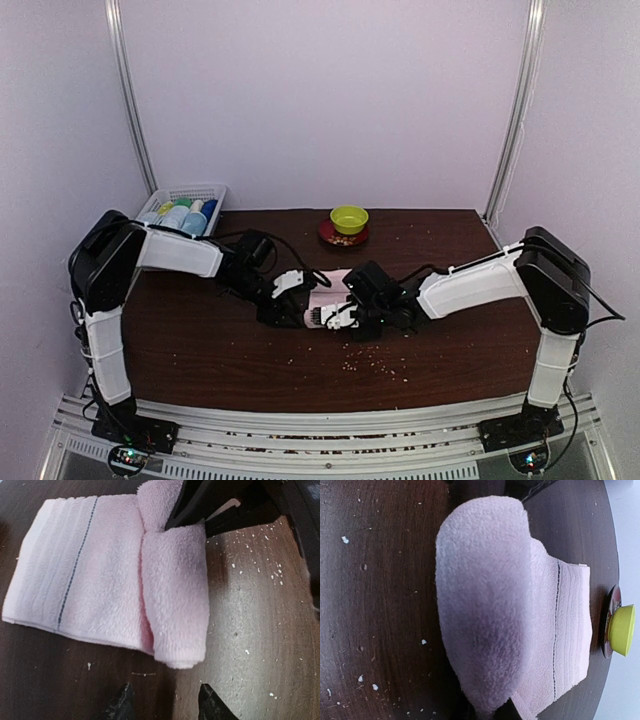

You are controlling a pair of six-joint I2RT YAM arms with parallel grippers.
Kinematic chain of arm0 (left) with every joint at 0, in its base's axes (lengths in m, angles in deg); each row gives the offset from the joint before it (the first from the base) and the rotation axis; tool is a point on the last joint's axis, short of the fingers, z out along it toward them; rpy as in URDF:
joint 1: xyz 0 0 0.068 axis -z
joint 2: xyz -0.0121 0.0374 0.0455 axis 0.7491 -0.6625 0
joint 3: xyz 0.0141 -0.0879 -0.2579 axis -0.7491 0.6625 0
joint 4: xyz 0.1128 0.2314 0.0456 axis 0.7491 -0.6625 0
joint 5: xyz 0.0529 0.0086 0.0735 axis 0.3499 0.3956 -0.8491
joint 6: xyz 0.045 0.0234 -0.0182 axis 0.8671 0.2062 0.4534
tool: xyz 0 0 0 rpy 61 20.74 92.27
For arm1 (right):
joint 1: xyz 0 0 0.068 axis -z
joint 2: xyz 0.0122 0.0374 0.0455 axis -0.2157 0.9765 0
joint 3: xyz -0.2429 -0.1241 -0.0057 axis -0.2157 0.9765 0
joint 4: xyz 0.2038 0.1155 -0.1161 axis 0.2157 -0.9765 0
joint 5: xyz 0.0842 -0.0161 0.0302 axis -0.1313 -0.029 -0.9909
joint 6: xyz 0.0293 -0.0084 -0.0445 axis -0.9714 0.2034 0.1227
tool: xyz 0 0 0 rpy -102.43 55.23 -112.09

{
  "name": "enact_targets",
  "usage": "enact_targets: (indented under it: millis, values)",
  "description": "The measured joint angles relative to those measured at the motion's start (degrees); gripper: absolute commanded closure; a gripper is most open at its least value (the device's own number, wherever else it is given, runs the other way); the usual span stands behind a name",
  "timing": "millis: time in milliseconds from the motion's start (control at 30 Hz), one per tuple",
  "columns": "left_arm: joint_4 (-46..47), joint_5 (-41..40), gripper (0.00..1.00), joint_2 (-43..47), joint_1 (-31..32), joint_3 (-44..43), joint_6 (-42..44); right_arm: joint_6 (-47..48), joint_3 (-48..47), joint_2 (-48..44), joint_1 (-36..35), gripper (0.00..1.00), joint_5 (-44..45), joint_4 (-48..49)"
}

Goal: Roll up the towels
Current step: Roll the towel at the center of the board.

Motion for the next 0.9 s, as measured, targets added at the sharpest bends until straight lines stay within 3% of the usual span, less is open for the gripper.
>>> enact_targets:
  millis: [267,500,667,900]
  values:
    - [16.0,-4.3,0.51,11.7,-0.2,13.9,-0.3,-2.7,-6.6,1.6,2.6,1.00,-6.6,-9.8]
    - [29.8,-4.3,0.50,18.5,0.1,24.7,1.7,-5.5,-20.6,8.2,6.3,1.00,-15.8,-23.7]
    - [35.1,-6.4,0.50,19.3,2.3,27.8,4.3,-6.8,-31.0,14.2,9.9,1.00,-23.6,-33.9]
    - [40.2,-12.7,0.49,18.5,8.6,28.1,8.1,-7.8,-36.7,18.2,12.7,1.00,-32.7,-41.8]
